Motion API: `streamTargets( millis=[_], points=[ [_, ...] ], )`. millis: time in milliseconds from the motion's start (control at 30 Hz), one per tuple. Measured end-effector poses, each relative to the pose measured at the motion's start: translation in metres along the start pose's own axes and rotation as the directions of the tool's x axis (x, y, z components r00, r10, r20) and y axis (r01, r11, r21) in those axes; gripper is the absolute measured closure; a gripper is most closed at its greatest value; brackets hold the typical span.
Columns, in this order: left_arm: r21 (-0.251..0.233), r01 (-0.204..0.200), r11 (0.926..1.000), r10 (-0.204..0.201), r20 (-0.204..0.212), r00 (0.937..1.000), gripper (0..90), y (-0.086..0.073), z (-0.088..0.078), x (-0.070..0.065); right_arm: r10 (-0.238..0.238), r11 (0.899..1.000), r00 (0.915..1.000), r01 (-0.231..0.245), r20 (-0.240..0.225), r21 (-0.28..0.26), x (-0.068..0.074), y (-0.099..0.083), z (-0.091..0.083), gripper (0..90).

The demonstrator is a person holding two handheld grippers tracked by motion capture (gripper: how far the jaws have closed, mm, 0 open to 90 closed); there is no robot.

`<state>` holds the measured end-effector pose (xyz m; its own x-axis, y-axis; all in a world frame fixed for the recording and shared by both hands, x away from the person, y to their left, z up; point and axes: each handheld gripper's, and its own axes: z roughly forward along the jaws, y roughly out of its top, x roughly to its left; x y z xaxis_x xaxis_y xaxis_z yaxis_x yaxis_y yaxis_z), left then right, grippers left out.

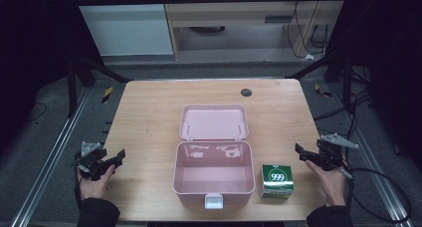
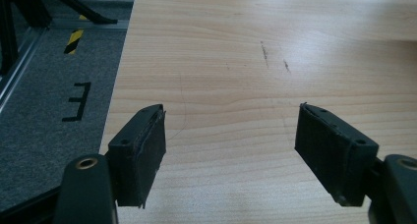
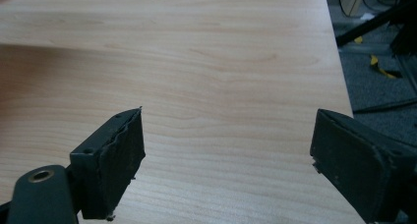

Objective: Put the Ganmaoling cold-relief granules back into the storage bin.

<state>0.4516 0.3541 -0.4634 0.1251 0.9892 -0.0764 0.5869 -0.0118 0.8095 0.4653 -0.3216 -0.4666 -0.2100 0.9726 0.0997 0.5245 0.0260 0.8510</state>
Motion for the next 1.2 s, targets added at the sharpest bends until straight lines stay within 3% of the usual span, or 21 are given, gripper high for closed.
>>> streamTargets(
  millis=[200, 233, 267, 300, 333, 433, 467, 733, 800, 833, 867, 900, 933, 967, 1000, 1033, 1067, 1100, 1133, 1167, 1200],
  points=[
    [0.018, -0.028, 0.9994, 0.028, 0.010, 0.9995, 24.9, -0.001, 0.002, -0.003, -0.020, 0.999, 0.9982, 0.019, -0.057, -0.031, 0.007, 0.016, -0.012, 13.4],
    [0.025, -0.036, 0.9991, 0.035, 0.016, 0.9993, 24.8, -0.003, 0.003, -0.004, -0.051, 0.998, 0.9953, 0.049, -0.082, -0.031, 0.012, 0.023, -0.015, 13.3],
    [0.025, -0.036, 0.9991, 0.035, 0.016, 0.9993, 24.7, -0.003, 0.003, -0.004, -0.051, 0.998, 0.9953, 0.049, -0.082, -0.031, 0.012, 0.023, -0.015, 13.3],
    [0.034, -0.045, 0.9984, 0.044, 0.023, 0.9988, 24.7, -0.004, 0.004, -0.004, -0.089, 0.996, 0.9918, 0.086, -0.092, -0.032, 0.016, 0.030, -0.018, 13.3],
    [0.034, -0.045, 0.9984, 0.044, 0.023, 0.9988, 24.7, -0.004, 0.004, -0.004, -0.089, 0.996, 0.9918, 0.086, -0.092, -0.032, 0.016, 0.030, -0.018, 13.3],
    [0.044, -0.055, 0.9975, 0.054, 0.033, 0.9980, 24.8, -0.004, 0.007, -0.006, -0.108, 0.994, 0.9856, 0.103, -0.130, -0.038, 0.023, 0.044, -0.023, 12.8],
    [0.048, -0.061, 0.9970, 0.059, 0.040, 0.9975, 24.8, -0.005, 0.008, -0.007, -0.138, 0.990, 0.9787, 0.134, -0.152, -0.038, 0.026, 0.053, -0.026, 12.3],
    [0.059, -0.078, 0.9952, 0.076, 0.045, 0.9961, 24.8, -0.006, 0.010, -0.010, -0.206, 0.979, 0.9591, 0.203, -0.194, -0.033, 0.038, 0.080, -0.036, 11.6],
    [0.063, -0.085, 0.9944, 0.082, 0.045, 0.9956, 24.8, -0.006, 0.010, -0.011, -0.236, 0.971, 0.9499, 0.236, -0.205, -0.026, 0.042, 0.085, -0.039, 11.4],
    [0.066, -0.091, 0.9937, 0.088, 0.047, 0.9950, 24.8, -0.006, 0.011, -0.012, -0.267, 0.963, 0.9388, 0.269, -0.218, -0.021, 0.046, 0.089, -0.041, 11.1],
    [0.066, -0.091, 0.9937, 0.088, 0.047, 0.9950, 24.8, -0.006, 0.011, -0.012, -0.267, 0.963, 0.9388, 0.269, -0.218, -0.021, 0.046, 0.089, -0.041, 11.1],
    [0.067, -0.092, 0.9935, 0.089, 0.048, 0.9949, 24.8, -0.006, 0.011, -0.013, -0.282, 0.958, 0.9325, 0.286, -0.226, -0.018, 0.048, 0.091, -0.042, 10.9],
    [0.073, -0.098, 0.9925, 0.094, 0.053, 0.9941, 24.8, -0.007, 0.012, -0.014, -0.305, 0.950, 0.9182, 0.312, -0.253, -0.014, 0.053, 0.094, -0.044, 10.5],
    [0.073, -0.098, 0.9925, 0.094, 0.053, 0.9941, 24.7, -0.007, 0.012, -0.014, -0.305, 0.950, 0.9182, 0.312, -0.253, -0.014, 0.053, 0.094, -0.044, 10.5],
    [0.076, -0.109, 0.9911, 0.105, 0.054, 0.9930, 24.7, -0.007, 0.013, -0.015, -0.328, 0.941, 0.9042, 0.339, -0.273, -0.010, 0.058, 0.097, -0.047, 10.2],
    [0.076, -0.109, 0.9911, 0.105, 0.054, 0.9930, 24.7, -0.007, 0.013, -0.015, -0.328, 0.941, 0.9042, 0.339, -0.273, -0.010, 0.058, 0.097, -0.047, 10.2],
    [0.076, -0.112, 0.9907, 0.108, 0.056, 0.9926, 24.7, -0.007, 0.012, -0.016, -0.343, 0.934, 0.8951, 0.357, -0.284, -0.004, 0.060, 0.098, -0.048, 10.0],
    [0.077, -0.114, 0.9905, 0.109, 0.060, 0.9922, 24.6, -0.007, 0.013, -0.016, -0.373, 0.920, 0.8769, 0.393, -0.304, 0.005, 0.066, 0.099, -0.050, 9.6],
    [0.077, -0.114, 0.9905, 0.109, 0.060, 0.9922, 24.6, -0.007, 0.013, -0.016, -0.385, 0.912, 0.8672, 0.409, -0.316, 0.011, 0.068, 0.099, -0.050, 9.3],
    [0.078, -0.116, 0.9901, 0.111, 0.061, 0.9919, 24.6, -0.007, 0.013, -0.017, -0.385, 0.912, 0.8672, 0.409, -0.316, 0.011, 0.068, 0.099, -0.050, 9.3],
    [0.080, -0.120, 0.9895, 0.115, 0.061, 0.9914, 24.6, -0.007, 0.013, -0.017, -0.411, 0.895, 0.8461, 0.446, -0.339, 0.027, 0.072, 0.098, -0.051, 8.8]
  ],
)
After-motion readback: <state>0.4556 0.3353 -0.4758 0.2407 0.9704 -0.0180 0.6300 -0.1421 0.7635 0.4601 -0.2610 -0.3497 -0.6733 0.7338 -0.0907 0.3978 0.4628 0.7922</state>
